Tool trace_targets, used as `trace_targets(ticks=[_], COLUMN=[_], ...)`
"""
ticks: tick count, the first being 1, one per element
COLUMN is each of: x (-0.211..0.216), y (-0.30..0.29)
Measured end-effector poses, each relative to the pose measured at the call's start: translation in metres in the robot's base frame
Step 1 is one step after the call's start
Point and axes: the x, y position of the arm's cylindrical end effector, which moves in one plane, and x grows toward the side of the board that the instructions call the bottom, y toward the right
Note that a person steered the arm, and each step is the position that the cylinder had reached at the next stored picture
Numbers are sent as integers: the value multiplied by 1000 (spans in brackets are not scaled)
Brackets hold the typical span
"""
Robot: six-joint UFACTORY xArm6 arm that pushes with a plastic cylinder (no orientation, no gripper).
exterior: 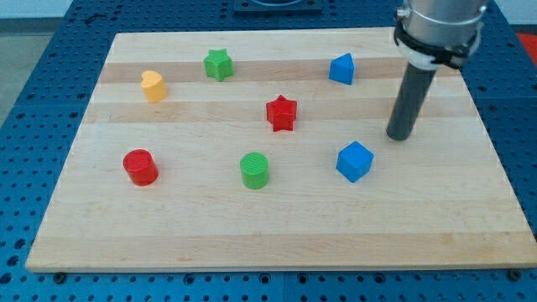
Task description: Slide yellow hexagon to the blue triangle
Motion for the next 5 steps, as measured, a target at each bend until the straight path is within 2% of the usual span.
trace_targets(ticks=[1, 2, 3, 4, 5], x=[9, -35, -83, -103, -103], y=[28, 64, 75, 69, 70])
